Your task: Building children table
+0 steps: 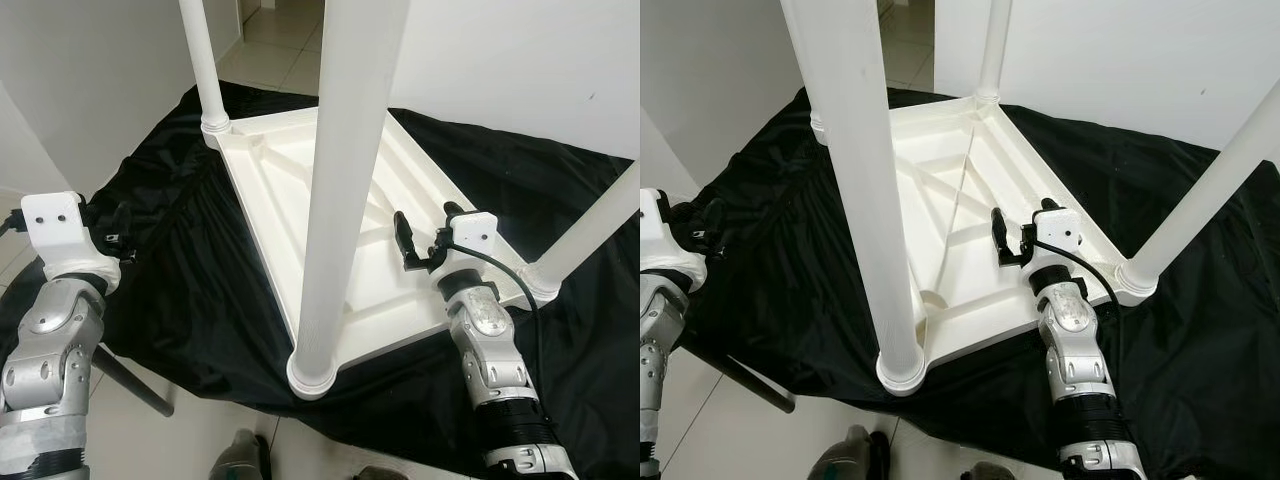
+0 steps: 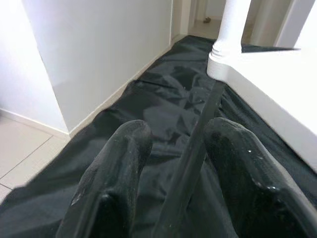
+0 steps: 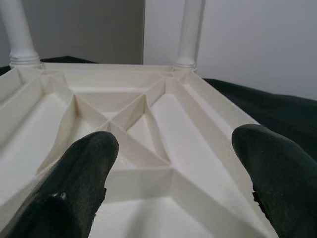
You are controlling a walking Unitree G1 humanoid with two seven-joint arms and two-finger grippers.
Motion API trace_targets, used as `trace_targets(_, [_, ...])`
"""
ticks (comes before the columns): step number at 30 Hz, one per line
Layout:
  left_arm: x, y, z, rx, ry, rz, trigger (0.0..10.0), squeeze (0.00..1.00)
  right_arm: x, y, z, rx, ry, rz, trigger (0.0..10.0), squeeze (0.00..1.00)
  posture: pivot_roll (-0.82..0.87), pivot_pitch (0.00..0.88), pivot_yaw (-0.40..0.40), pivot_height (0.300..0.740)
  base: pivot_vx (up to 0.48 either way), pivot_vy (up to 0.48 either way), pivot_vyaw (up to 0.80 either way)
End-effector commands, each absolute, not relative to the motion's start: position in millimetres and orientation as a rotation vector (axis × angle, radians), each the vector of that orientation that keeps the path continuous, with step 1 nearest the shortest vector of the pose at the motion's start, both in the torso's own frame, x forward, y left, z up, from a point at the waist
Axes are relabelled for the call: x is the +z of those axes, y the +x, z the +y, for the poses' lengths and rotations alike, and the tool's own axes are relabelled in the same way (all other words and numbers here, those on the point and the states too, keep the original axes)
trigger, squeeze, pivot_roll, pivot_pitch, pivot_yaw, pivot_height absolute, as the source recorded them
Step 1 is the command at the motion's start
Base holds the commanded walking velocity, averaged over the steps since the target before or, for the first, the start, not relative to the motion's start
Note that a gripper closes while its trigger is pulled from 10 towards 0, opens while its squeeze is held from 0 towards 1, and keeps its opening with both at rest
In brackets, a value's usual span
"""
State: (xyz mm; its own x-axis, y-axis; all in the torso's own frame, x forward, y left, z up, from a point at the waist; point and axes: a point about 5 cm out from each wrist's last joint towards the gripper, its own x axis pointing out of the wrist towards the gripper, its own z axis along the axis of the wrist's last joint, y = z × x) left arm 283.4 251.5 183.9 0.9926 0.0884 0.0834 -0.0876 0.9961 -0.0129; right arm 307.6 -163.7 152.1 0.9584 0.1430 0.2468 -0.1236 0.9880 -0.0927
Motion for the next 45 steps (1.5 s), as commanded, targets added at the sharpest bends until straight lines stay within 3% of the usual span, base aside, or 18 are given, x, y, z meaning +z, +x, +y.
trace_targets(1, [183.1, 281.7, 248.0, 0.003, -0.005, -0.07, 10.0, 0.0, 148.5, 307.5, -164.6, 0.133, -0.082, -0.234, 10.0, 0.0, 0.01, 0.059, -0.018, 0.74, -0.27, 0.0, 0.0])
trace_targets(37, [188.9, 284.5, 251.2, 0.008, 0.001, -0.087, 10.0, 0.0, 150.6, 312.0, -162.3, 0.143, -0.086, -0.242, 10.0, 0.0, 0.02, 0.047, -0.022, 0.74, -0.271, 0.0, 0.0])
trace_targets(45, [186.0, 281.6, 253.2, 0.01, 0.028, -0.092, 10.0, 0.0, 152.2, 313.0, -161.9, 0.144, -0.088, -0.25, 10.0, 0.0, 0.03, 0.044, -0.022, 0.74, 0.0, 0.0, 0.0])
